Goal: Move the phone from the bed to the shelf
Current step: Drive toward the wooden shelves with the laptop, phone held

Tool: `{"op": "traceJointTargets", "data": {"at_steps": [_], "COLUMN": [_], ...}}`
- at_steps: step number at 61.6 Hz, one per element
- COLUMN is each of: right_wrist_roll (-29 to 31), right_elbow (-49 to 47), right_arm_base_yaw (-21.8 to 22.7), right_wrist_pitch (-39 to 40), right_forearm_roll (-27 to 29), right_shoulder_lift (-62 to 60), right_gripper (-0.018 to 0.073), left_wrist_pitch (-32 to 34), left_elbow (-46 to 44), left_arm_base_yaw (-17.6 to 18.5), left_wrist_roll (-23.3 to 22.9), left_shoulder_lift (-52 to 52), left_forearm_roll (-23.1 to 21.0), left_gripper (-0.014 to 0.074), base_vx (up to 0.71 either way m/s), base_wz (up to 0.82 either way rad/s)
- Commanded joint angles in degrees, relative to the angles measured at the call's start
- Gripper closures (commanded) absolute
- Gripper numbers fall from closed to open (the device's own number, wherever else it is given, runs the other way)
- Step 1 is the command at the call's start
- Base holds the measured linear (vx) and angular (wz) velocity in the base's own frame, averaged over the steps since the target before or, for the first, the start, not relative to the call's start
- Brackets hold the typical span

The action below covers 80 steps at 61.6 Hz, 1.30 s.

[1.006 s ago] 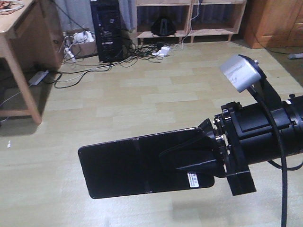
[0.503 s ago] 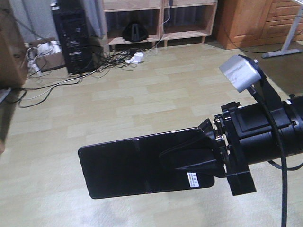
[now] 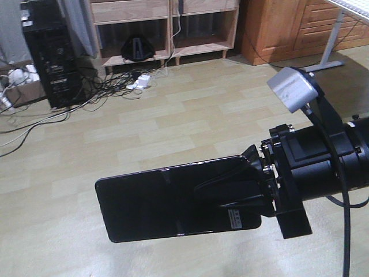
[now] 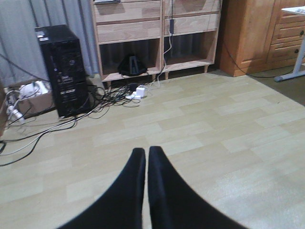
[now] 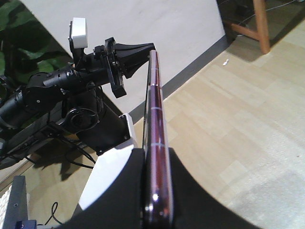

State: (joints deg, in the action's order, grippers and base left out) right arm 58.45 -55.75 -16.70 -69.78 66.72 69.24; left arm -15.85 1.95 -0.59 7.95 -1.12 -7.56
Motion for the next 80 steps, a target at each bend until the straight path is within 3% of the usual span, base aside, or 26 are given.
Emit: {"op": "traceJointTargets", "data": {"at_steps": [1, 80], "right_wrist_roll": [0.46, 0.46], "right_elbow": [-1.51, -1.51], "right_arm_base_yaw": [-0.03, -0.03], "right_wrist_pitch": [-4.17, -4.17], "right_forearm_roll": [5.17, 5.17], "right_shoulder_lift": [-1.46, -1.46], "right_gripper": [0.0561, 0.0561], "left_wrist_pitch": [4.18, 4.18], "left_elbow": [0.13, 0.13], "left_arm_base_yaw": [0.18, 0.18], "left_wrist_roll": [-0.22, -0.22], "left_shoulder_lift": [-0.39, -0.39], "left_forearm_roll": [-0.4, -0.4], "left_gripper": [0.0596, 0.0596], "base_vx": [0.32, 0.33], "base_wz": [-0.15, -0.11]}}
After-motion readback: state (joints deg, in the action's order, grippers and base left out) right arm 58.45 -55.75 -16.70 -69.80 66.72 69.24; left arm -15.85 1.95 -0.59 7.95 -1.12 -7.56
